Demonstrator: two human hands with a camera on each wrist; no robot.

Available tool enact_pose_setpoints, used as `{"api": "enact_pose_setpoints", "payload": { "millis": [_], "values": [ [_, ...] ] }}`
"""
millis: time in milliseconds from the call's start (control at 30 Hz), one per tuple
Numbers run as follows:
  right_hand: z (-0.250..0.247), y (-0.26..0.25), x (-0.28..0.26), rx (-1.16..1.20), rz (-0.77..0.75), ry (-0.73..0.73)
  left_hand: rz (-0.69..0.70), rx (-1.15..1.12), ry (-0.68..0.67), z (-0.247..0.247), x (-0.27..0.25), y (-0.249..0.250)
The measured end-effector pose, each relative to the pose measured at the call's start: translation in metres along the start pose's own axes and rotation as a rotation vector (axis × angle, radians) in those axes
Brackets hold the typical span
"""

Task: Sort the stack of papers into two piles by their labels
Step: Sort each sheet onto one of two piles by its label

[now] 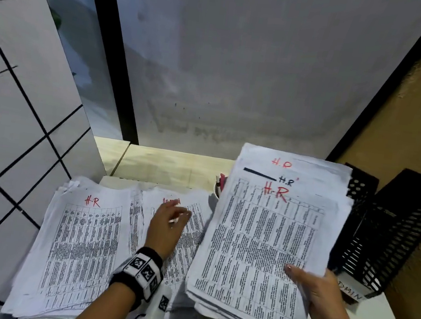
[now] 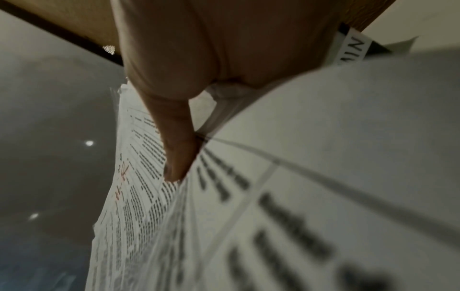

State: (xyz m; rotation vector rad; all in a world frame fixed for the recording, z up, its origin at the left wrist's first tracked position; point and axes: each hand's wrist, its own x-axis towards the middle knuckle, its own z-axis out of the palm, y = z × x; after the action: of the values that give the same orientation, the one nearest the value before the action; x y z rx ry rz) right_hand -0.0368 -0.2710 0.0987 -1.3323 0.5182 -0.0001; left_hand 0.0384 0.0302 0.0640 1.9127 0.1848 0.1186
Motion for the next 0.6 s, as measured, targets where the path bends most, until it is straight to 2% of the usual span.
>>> {"api": "enact_pose_setpoints", "payload": {
  "millis": [100,233,600],
  "values": [
    [0.009,0.003,0.004,-0.058,0.011,-0.044,-0.056,-0.19,-0.089,0.009,-0.014,0.035],
    [0.008,0.006,0.007,-0.066,0.019,-0.053,-0.096,-0.312,0.051,0.017,-0.03,0.046],
    [0.011,0.011,0.008,-0.122,0.018,-0.115,-0.097,-0.316,0.14,0.025,-0.042,0.038]
  ]
}}
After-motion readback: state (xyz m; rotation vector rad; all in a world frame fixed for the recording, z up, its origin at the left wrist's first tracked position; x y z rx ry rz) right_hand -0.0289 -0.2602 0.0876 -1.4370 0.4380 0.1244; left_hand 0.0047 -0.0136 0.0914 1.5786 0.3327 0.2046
